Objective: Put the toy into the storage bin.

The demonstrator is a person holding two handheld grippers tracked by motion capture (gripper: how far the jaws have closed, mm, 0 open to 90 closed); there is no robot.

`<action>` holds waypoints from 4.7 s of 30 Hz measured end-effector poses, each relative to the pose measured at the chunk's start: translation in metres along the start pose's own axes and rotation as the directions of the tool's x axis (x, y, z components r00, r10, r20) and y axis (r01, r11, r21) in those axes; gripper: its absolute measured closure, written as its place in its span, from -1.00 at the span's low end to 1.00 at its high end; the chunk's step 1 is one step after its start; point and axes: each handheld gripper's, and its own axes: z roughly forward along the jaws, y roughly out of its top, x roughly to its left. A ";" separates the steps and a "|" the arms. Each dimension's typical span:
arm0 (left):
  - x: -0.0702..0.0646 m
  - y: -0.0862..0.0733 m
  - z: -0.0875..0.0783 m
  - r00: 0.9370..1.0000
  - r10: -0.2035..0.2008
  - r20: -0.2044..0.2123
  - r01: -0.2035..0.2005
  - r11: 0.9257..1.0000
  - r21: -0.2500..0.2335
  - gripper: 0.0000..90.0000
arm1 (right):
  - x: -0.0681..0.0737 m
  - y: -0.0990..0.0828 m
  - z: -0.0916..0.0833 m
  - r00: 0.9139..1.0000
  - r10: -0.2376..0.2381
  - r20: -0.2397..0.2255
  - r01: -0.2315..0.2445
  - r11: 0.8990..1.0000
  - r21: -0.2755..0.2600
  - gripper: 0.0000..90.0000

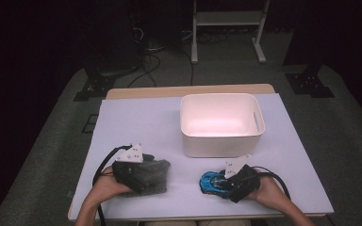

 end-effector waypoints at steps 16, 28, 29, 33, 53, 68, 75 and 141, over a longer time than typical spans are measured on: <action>0.001 -0.001 -0.001 1.000 -0.001 -0.001 0.001 1.000 -0.003 -0.78 | -0.001 0.002 -0.001 1.000 -0.010 -0.005 0.010 1.000 0.008 -0.45; 0.001 -0.001 -0.001 1.000 -0.004 0.003 0.004 1.000 -0.002 -0.78 | -0.003 0.003 -0.006 1.000 -0.004 -0.009 0.004 1.000 0.001 -0.41; 0.001 -0.001 -0.001 1.000 -0.005 0.002 0.005 1.000 -0.003 -0.78 | -0.003 0.003 -0.005 1.000 -0.006 -0.011 0.006 1.000 0.007 -0.41; 0.001 -0.001 -0.002 1.000 -0.005 0.001 0.005 1.000 -0.005 -0.78 | -0.004 0.003 -0.007 1.000 -0.002 -0.017 0.002 1.000 -0.003 -0.40; 0.002 -0.001 -0.002 1.000 -0.005 -0.001 0.005 1.000 -0.007 -0.79 | -0.004 0.015 -0.025 0.998 -0.001 -0.069 -0.003 0.999 -0.049 -0.40; 0.002 -0.002 -0.005 1.000 -0.011 -0.007 0.011 1.000 -0.016 -0.79 | -0.002 0.045 -0.073 0.996 -0.063 -0.059 0.056 0.992 -0.115 -0.40; 0.002 -0.003 -0.006 1.000 -0.013 -0.011 0.013 1.000 -0.019 -0.79 | -0.003 0.063 -0.097 0.995 -0.099 -0.034 0.094 0.989 -0.115 -0.40; 0.006 -0.010 -0.012 0.998 -0.055 -0.035 0.053 0.997 -0.052 -0.79 | -0.123 0.164 -0.168 0.993 -0.114 0.001 0.114 0.990 -0.080 -0.40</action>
